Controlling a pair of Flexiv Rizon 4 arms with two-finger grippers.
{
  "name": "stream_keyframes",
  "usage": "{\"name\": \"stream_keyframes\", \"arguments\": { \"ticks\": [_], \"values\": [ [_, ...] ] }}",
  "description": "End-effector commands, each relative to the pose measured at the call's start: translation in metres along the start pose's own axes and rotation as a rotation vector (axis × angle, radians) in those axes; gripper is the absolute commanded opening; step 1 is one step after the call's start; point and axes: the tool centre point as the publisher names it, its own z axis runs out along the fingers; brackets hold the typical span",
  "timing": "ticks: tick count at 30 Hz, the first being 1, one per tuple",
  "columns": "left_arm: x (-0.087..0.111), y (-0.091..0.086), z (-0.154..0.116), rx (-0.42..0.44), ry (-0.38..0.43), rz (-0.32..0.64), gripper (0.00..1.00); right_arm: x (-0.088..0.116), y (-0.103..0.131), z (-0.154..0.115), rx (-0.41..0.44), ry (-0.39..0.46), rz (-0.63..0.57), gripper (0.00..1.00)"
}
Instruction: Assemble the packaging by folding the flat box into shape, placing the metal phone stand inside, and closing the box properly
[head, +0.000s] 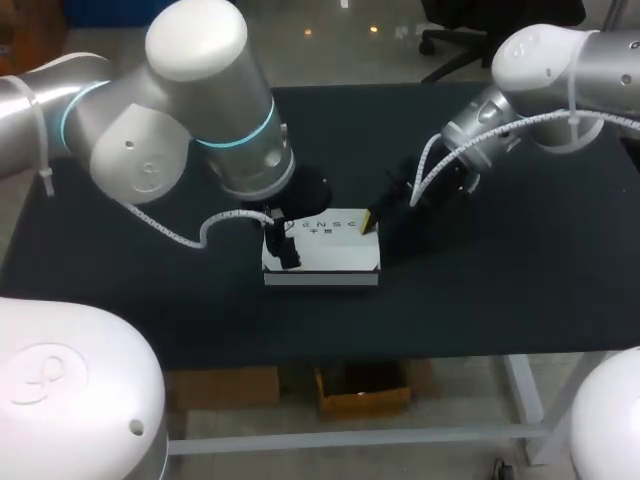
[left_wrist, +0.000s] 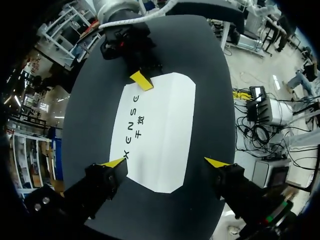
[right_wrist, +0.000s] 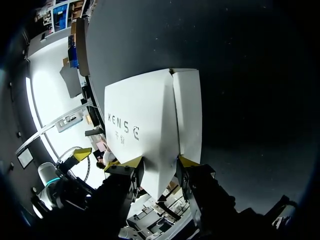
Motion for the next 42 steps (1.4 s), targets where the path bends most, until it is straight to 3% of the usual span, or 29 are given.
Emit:
{"name": "stream_keyframes", "arguments": {
  "ticks": [1,4,8,11,12,14,17,42],
  "values": [
    [-0.003,0.000,0.004,0.010,0.009,0.012,1.00,0.000,0.001,0.000,0.001,0.001,-0.002,0.40],
    [-0.006,-0.001,0.008,-0.004,0.009,0.019,1.00,0.000,0.001,0.000,0.002,0.001,-0.002,0.39],
    [-0.008,-0.002,0.015,-0.027,0.005,0.024,0.80,0.000,0.001,0.000,0.004,0.002,-0.001,0.39],
    [-0.010,-0.002,0.021,-0.035,0.004,0.024,0.74,0.000,0.001,0.000,0.004,0.002,-0.001,0.39],
    [-0.011,-0.002,0.022,-0.036,0.005,0.025,0.65,0.000,0.001,0.000,0.004,0.002,-0.001,0.39],
    [-0.012,-0.002,0.026,-0.045,0.000,0.030,0.67,0.000,0.001,0.000,0.005,0.001,-0.002,0.39],
    [-0.011,-0.001,0.029,-0.045,0.003,0.038,0.80,0.001,0.001,0.000,0.005,0.001,-0.003,0.39],
    [-0.021,0.000,0.049,-0.040,-0.047,0.036,0.82,0.001,0.002,-0.001,0.007,0.010,-0.006,0.37]
  ]
}}
